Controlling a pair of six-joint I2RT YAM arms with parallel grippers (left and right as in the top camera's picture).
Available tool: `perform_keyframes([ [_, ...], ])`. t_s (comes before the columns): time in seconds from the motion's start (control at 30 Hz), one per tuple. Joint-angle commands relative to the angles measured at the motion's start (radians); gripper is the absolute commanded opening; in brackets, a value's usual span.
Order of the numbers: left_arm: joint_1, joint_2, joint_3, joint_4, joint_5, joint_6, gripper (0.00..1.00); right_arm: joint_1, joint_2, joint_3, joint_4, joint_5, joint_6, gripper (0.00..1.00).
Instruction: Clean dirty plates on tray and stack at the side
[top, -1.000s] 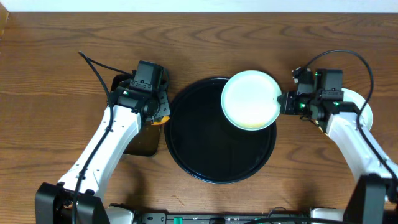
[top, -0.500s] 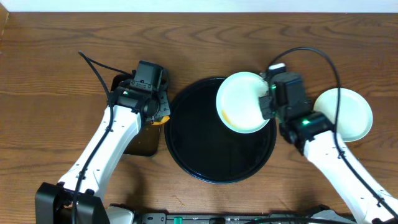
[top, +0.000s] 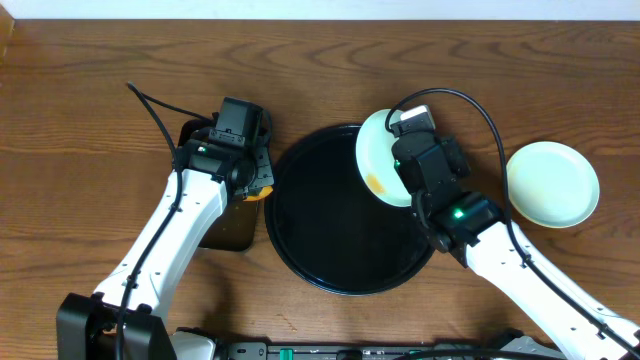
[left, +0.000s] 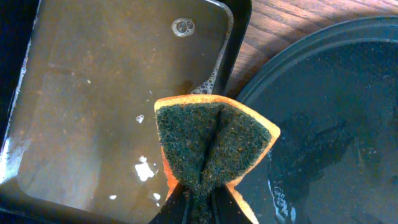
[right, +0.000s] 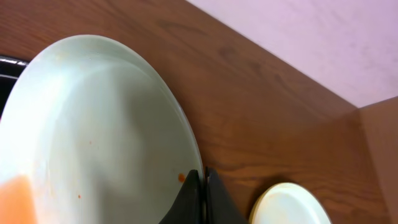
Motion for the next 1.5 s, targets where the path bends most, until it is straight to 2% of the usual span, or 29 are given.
perform_keyframes([
  [0.0,0.003,-0.008,-0.003,-0.003,-0.001,0.005,0.08,0.039,-0.016,0.018,0.029,0.117,-0.077,0.01],
  [0.1,0.003,-0.008,-0.003,-0.003,-0.002,0.005,0.08,0.052,-0.016,0.018,0.051,0.178,-0.115,0.01],
  [0.2,0.003,-0.008,-0.003,-0.003,-0.001,0.005,0.08,0.055,-0.016,0.018,0.053,0.190,-0.091,0.01],
  [0.47,0.003,-0.008,-0.003,-0.003,-0.002,0.005,0.08,-0.029,-0.015,0.018,-0.045,0.154,0.249,0.01],
  [0.63,0.003,-0.008,-0.003,-0.003,-0.002,0.005,0.08,-0.246,-0.015,0.018,-0.167,0.013,0.480,0.01],
  [0.8,0.003,-0.008,-0.003,-0.003,-0.001,0.005,0.08,-0.545,-0.015,0.018,-0.198,-0.164,0.549,0.01],
  [1.13,0.003,-0.008,-0.003,-0.003,-0.001,0.005,0.08,-0.941,0.012,0.017,-0.215,-0.202,0.549,0.01],
  [1.2,0.003,-0.008,-0.003,-0.003,-0.001,0.005,0.09,-0.975,0.034,0.017,-0.214,-0.203,0.549,0.07],
  [1.27,0.003,-0.008,-0.003,-0.003,-0.001,0.006,0.09,-0.993,0.048,0.017,-0.213,-0.232,0.549,0.20],
  [1.3,0.003,-0.008,-0.003,-0.003,-0.001,0.005,0.08,-0.998,0.051,0.017,-0.212,-0.274,0.547,0.28],
  [1.4,0.003,-0.008,-0.003,-0.003,-0.002,0.005,0.09,-0.993,0.051,0.017,-0.172,-0.567,0.417,0.30],
  [1.47,0.003,-0.008,-0.003,-0.008,-0.002,0.006,0.08,-0.967,0.051,0.017,-0.157,-0.873,0.314,0.33],
])
